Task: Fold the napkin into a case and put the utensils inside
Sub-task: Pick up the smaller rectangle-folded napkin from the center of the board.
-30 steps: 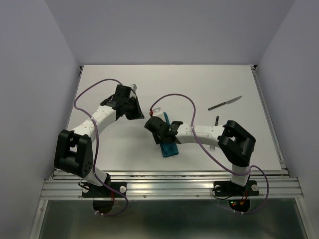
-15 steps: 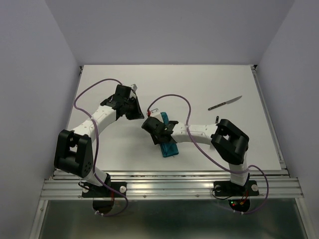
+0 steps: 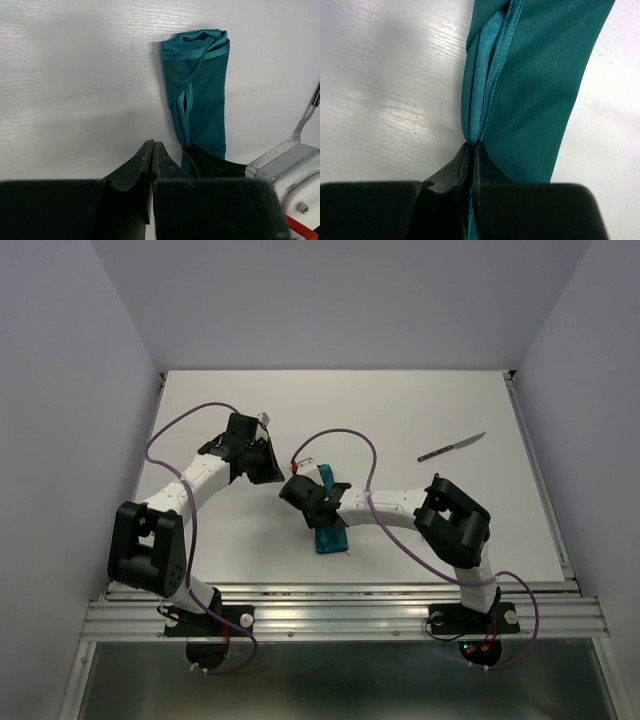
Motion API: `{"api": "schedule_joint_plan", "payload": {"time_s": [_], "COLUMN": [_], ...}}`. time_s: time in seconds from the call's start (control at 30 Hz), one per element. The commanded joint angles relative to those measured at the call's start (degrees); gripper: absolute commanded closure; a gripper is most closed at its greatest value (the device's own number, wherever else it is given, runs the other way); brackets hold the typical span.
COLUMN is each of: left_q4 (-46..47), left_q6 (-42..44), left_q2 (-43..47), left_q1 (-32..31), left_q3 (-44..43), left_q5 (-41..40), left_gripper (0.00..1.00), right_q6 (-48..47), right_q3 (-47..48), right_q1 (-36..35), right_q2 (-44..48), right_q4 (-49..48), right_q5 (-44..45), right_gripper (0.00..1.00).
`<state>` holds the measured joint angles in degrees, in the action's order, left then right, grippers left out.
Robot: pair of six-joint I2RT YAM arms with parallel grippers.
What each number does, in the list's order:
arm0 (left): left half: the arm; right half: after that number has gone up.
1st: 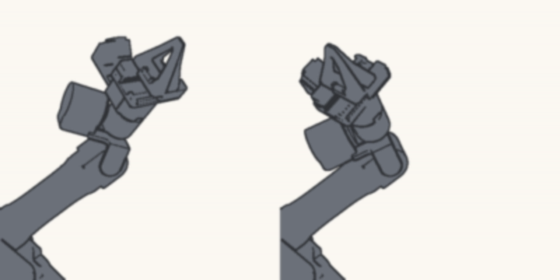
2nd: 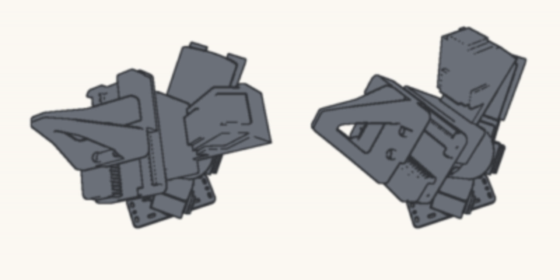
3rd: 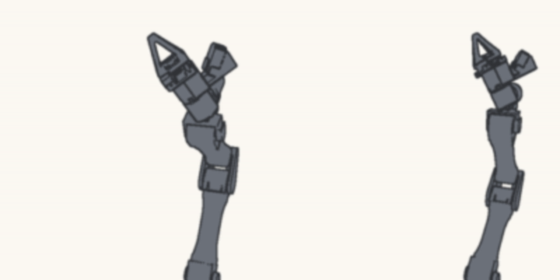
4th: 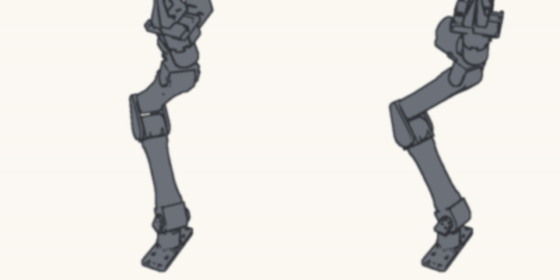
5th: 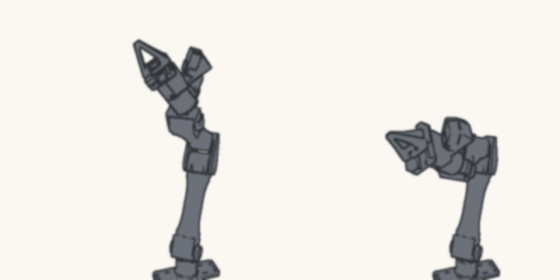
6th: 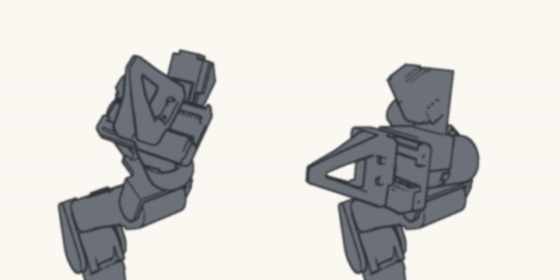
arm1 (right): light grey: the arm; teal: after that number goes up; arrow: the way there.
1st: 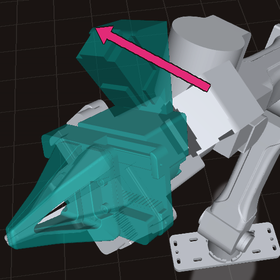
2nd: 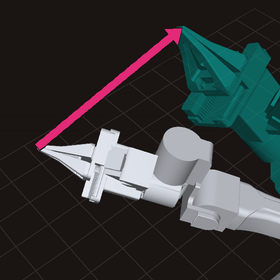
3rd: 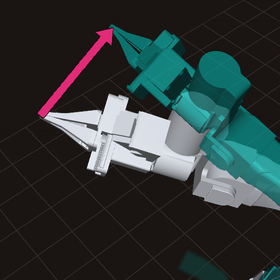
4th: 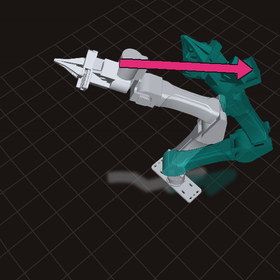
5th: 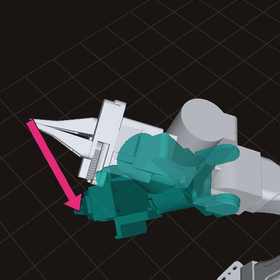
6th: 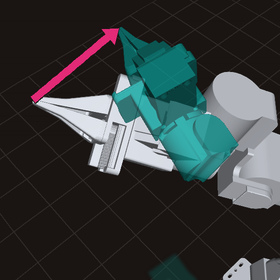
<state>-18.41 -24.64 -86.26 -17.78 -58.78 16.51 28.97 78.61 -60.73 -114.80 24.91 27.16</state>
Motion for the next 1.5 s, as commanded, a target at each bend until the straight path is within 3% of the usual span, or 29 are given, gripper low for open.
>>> {"api": "schedule_joint_plan", "payload": {"time_s": [0.0, 0.3, 1.1, 1.47], "left_q4": [0.31, 0.22, -3.20, -4.61], "left_q6": [1.09, 0.13, 2.05, 2.58], "left_q2": [3.99, 7.94, 13.31, 15.24], "left_q1": [1.26, 5.29, 13.65, 14.97], "left_q3": [0.95, 2.53, 0.87, 0.69], "left_q5": [0.36, -0.52, -0.52, -0.96], "left_gripper": [0.88, 0.88, 0.88, 0.88], "right_q6": [-1.10, -4.36, 1.35, 2.76], "right_q3": [-0.91, -5.83, -10.67, -7.33], "right_q1": [-0.62, 0.00, 3.25, 4.30], "right_q2": [1.51, 8.19, 10.65, 7.32], "right_q4": [-4.50, -14.61, -31.14, -33.69], "right_q5": [-3.15, -12.64, -32.24, -39.20], "right_gripper": [0.99, 0.99, 0.99, 0.99]}}
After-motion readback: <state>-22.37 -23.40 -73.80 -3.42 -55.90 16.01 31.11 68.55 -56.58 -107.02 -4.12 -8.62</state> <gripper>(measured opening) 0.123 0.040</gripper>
